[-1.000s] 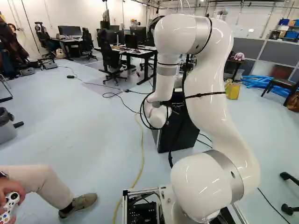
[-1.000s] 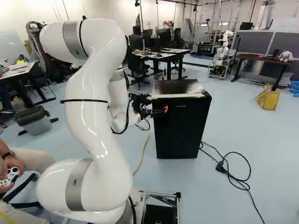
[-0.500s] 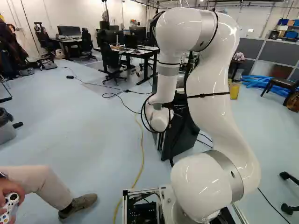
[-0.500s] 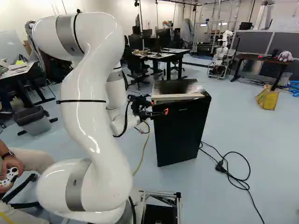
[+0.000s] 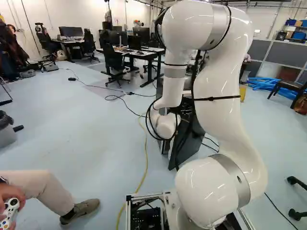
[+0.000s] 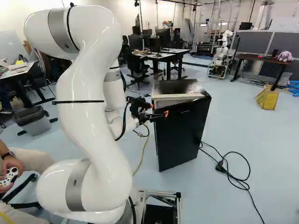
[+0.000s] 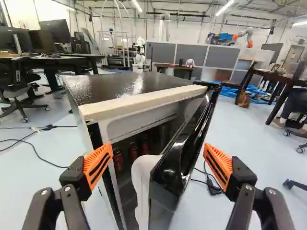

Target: Grab a drink from the fridge

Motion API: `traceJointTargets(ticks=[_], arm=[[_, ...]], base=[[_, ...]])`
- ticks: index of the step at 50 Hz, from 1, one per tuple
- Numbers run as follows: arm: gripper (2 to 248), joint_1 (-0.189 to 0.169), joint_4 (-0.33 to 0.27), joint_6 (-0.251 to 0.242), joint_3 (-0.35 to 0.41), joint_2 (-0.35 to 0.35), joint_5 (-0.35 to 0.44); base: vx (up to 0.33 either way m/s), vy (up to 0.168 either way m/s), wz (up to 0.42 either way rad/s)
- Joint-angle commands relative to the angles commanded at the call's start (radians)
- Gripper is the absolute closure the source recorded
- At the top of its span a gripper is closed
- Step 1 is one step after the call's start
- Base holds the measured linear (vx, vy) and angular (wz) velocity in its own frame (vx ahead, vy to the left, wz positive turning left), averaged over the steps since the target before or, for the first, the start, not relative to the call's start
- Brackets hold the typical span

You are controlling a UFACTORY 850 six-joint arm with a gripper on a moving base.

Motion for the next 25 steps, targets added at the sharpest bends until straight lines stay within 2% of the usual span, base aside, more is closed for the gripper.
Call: traceJointTargets(ticks=[25], arm=[[3, 0.009, 0.000, 0.000, 0.085, 0.053, 0.000]], base=[[0.000, 0.000, 0.000]])
